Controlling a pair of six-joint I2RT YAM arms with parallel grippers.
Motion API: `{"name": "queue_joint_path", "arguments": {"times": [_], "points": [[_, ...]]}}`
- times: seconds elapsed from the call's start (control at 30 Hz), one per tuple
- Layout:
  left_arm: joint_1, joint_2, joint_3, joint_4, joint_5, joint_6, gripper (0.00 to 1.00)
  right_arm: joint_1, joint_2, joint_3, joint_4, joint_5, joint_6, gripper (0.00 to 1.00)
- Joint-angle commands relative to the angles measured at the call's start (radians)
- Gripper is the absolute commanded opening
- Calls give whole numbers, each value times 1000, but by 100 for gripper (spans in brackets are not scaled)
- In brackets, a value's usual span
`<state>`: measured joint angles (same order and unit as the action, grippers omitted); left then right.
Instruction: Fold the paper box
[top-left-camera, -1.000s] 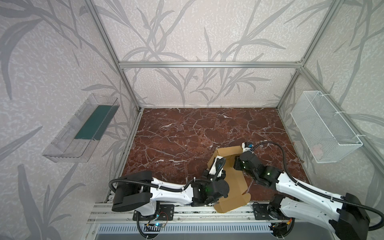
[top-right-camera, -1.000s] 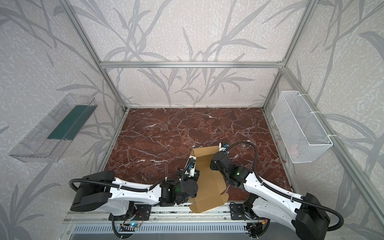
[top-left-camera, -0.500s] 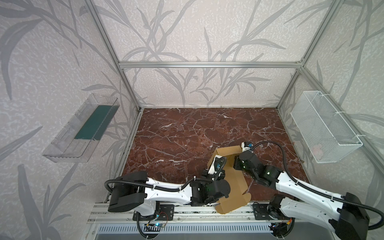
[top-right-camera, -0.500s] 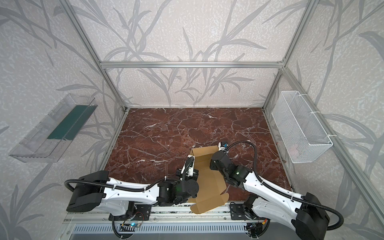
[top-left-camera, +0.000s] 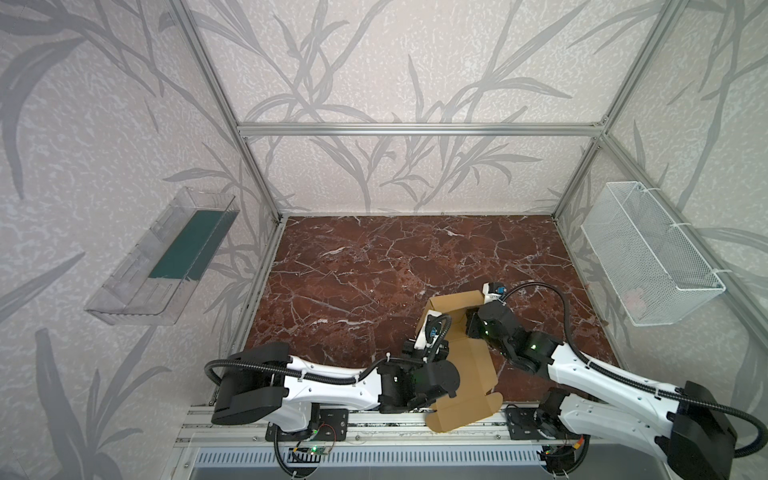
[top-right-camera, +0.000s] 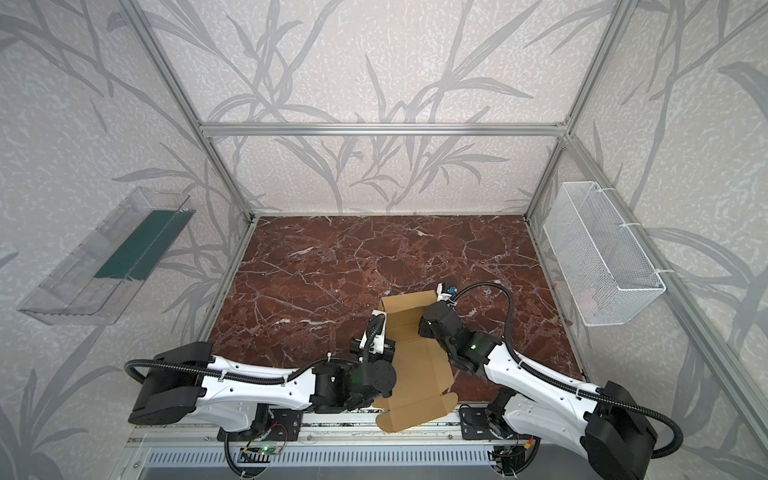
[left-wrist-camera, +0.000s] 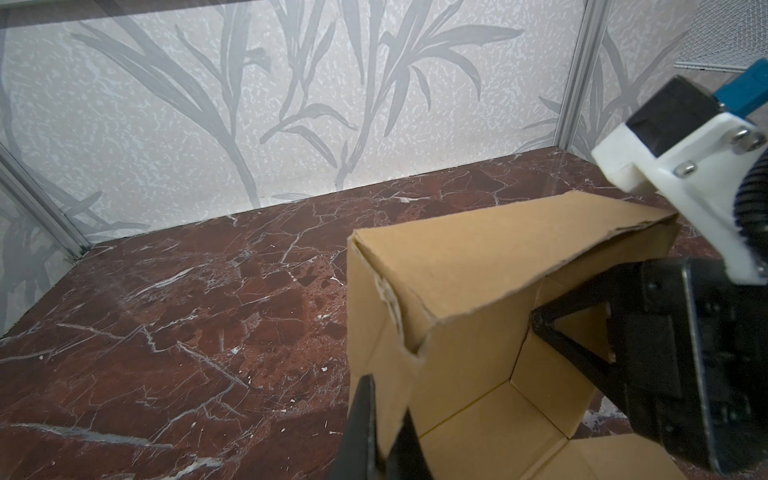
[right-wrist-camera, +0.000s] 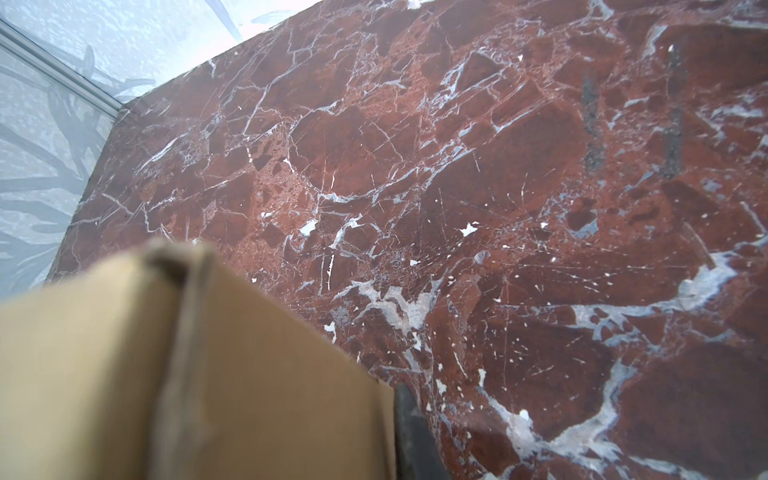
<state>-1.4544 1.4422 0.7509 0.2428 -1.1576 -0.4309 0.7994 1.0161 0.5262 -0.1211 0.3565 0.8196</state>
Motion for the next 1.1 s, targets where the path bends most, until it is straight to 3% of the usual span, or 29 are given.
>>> {"name": "queue_joint_path", "arguments": {"times": [0.0,0.27,0.4,0.8,1.07], "points": [[-12,-29,30,2,-7,-58,0,3,2,10,-20,18,2,19],[-11,-15,43,-14,-16,-58,0,4,-37,-65,43,-40,15,30],[-12,-12,47,-28,-20,-66,0,4,-68,-88,41,-47,19,31],[-12,-2,75,-70,-22,-81,0,4,-93,-79,-34,0,18,19],[-11,7,90,-95,-28,-85,0,4,-117,-79,-61,-7,12,27]]}}
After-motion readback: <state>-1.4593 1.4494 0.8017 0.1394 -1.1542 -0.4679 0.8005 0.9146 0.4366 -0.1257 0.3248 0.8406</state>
